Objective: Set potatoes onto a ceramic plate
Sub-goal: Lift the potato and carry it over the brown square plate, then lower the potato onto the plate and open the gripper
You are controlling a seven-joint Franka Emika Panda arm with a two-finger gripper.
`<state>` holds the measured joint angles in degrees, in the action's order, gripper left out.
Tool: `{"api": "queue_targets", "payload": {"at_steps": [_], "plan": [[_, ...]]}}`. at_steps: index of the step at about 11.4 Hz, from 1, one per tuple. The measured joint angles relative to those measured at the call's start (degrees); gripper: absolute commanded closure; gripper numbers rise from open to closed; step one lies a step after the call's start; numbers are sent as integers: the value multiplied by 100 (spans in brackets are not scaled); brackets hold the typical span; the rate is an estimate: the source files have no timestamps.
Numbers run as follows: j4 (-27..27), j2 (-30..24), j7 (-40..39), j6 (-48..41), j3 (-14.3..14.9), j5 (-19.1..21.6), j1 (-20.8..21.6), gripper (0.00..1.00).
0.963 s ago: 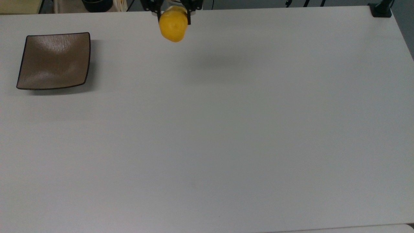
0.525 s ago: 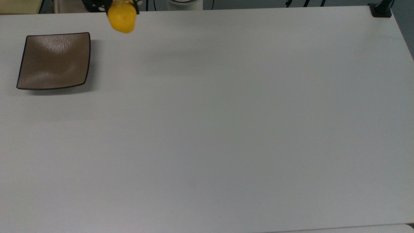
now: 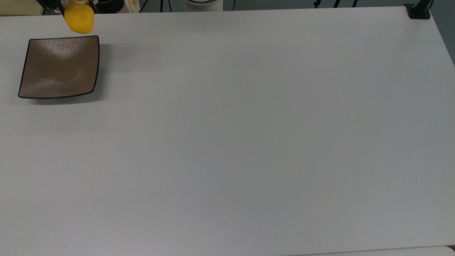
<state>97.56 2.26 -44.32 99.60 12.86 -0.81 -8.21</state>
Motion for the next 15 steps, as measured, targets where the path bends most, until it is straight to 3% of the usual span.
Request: {"api": "queue_targets", "payload": {"at_steps": [3,6,9,10,12,13,15], "plan": [[500,290,-65,971,8,-299,-221,98],[648,882,-463,1732,10,-382,-499,97],[797,1396,-600,2368,9,-551,-673,86],[820,1527,-628,2497,9,-646,-709,68],[822,1696,-683,2656,9,-706,-731,19],[822,1706,-684,2661,9,-707,-733,0],[808,1686,-684,2661,9,-707,-742,0]]}}
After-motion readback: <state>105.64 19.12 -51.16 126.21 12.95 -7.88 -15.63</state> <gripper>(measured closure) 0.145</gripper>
